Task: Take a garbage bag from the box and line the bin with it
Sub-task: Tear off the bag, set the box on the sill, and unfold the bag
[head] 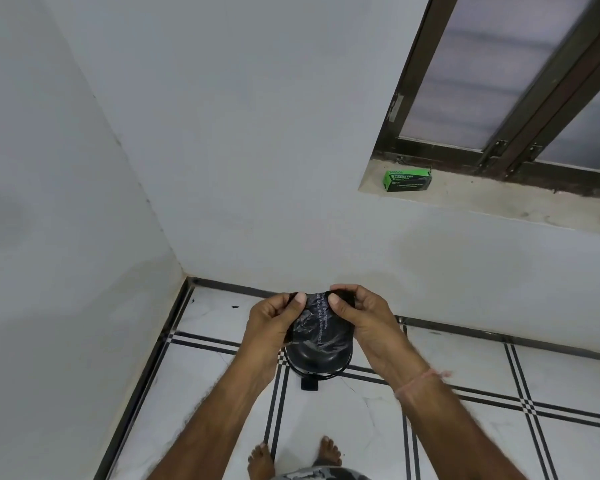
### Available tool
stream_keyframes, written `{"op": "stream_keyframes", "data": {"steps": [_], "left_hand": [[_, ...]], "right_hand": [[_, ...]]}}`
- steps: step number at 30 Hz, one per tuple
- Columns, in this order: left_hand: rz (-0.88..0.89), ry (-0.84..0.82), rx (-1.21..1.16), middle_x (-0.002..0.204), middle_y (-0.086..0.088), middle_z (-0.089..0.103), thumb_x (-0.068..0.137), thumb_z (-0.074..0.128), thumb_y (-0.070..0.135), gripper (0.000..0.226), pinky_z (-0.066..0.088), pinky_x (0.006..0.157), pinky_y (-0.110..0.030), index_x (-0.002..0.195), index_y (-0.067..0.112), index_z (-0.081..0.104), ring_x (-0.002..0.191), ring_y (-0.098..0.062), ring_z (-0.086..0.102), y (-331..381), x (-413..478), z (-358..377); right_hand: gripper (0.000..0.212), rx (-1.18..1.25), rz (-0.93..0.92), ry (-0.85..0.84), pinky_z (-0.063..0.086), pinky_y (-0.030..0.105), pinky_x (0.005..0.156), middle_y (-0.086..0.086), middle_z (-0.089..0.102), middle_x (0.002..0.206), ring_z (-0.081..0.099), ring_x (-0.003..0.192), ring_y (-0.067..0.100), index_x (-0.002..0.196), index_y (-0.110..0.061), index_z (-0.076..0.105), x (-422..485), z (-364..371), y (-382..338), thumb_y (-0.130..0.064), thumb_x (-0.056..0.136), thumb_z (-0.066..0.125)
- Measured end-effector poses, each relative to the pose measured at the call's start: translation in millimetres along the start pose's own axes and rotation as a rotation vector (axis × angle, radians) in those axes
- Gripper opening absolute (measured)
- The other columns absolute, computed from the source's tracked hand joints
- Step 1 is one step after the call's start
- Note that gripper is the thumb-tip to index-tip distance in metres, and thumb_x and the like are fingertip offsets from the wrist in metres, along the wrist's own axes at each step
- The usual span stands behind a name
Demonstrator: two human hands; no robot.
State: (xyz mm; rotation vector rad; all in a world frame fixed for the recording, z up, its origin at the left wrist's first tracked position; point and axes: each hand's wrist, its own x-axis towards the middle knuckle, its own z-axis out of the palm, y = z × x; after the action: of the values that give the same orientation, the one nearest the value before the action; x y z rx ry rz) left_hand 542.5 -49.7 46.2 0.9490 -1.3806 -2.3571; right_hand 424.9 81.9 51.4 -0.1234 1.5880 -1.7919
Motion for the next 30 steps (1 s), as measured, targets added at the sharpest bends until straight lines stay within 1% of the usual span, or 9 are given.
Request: {"op": "stream_keyframes", "data": {"steps": [7,10,12,14,16,19,22,27,30], "left_hand": [[-0.083,-0.119,-0.039,0.107,-0.019,0.079,0.085,0.074,0.026,0.039,0.063,0.080,-0.037,0.113,-0.001,0.076,0.093,-0.024,0.077,0,-5,-12],[-0.069,-0.042,-0.090,0.099,-0.018,0.078,0.081,0.078,0.026,0.041,0.063,0.074,-0.034,0.108,-0.004,0.075,0.086,-0.023,0.076,0,-7,-11],[-0.054,0.030,-0.124,0.090,-0.016,0.077,0.080,0.079,0.025,0.046,0.063,0.067,-0.032,0.109,-0.010,0.071,0.076,-0.020,0.075,3,-7,-8],[-0.049,0.056,-0.165,0.087,-0.015,0.075,0.081,0.078,0.027,0.051,0.062,0.066,-0.031,0.110,-0.013,0.067,0.073,-0.018,0.074,4,-6,-5],[-0.058,0.037,-0.194,0.088,-0.016,0.074,0.079,0.077,0.033,0.049,0.062,0.068,-0.030,0.106,-0.007,0.072,0.075,-0.020,0.073,4,-7,0],[-0.068,0.007,-0.232,0.088,-0.014,0.076,0.079,0.074,0.036,0.041,0.060,0.066,-0.028,0.101,0.001,0.076,0.077,-0.019,0.073,5,-10,4],[-0.051,-0.023,-0.300,0.092,-0.016,0.079,0.082,0.071,0.033,0.047,0.061,0.068,-0.029,0.109,-0.006,0.073,0.080,-0.021,0.077,3,-11,2],[-0.031,0.031,-0.287,0.092,-0.015,0.079,0.085,0.064,0.039,0.051,0.062,0.067,-0.029,0.107,-0.007,0.071,0.080,-0.020,0.076,0,-8,-10],[-0.041,0.089,-0.220,0.103,-0.020,0.078,0.088,0.058,0.048,0.060,0.064,0.079,-0.038,0.109,-0.007,0.071,0.090,-0.027,0.076,-9,-5,-23]], "right_hand": [[0.019,0.108,0.026,0.141,0.061,0.029,0.073,0.008,0.078,0.087,0.073,0.080,0.022,0.100,-0.005,0.070,0,17,8,-0.013,0.086,0.080],[0.024,-0.379,-0.205,0.422,0.052,0.021,0.076,-0.004,0.071,0.105,0.066,0.089,0.011,0.105,-0.025,0.064,-9,25,12,-0.023,0.089,0.081],[0.018,-0.454,-0.399,0.365,0.049,0.016,0.071,-0.006,0.070,0.101,0.062,0.081,0.008,0.103,-0.026,0.066,-22,30,11,-0.029,0.090,0.079],[0.023,-0.283,-0.331,0.102,0.052,0.017,0.067,0.001,0.074,0.094,0.065,0.079,0.008,0.102,-0.014,0.071,-31,41,11,-0.032,0.090,0.076],[0.035,-0.180,-0.218,0.005,0.058,0.028,0.072,0.017,0.073,0.093,0.067,0.083,0.015,0.102,-0.005,0.071,-34,50,13,-0.034,0.085,0.078],[0.040,-0.107,-0.154,0.041,0.056,0.048,0.082,0.028,0.066,0.085,0.063,0.083,0.031,0.091,0.003,0.067,-29,54,15,-0.033,0.084,0.083],[0.035,-0.005,-0.110,0.089,0.057,0.042,0.075,0.023,0.066,0.084,0.062,0.081,0.032,0.088,0.008,0.064,-27,48,10,-0.025,0.091,0.076],[0.023,0.208,0.096,0.235,0.063,0.035,0.068,0.011,0.077,0.091,0.075,0.080,0.022,0.094,-0.010,0.067,-20,37,-1,-0.029,0.104,0.059],[0.026,0.308,0.198,0.392,0.059,0.038,0.071,0.009,0.072,0.089,0.069,0.078,0.022,0.093,-0.011,0.062,-6,25,-4,-0.030,0.108,0.053]]}}
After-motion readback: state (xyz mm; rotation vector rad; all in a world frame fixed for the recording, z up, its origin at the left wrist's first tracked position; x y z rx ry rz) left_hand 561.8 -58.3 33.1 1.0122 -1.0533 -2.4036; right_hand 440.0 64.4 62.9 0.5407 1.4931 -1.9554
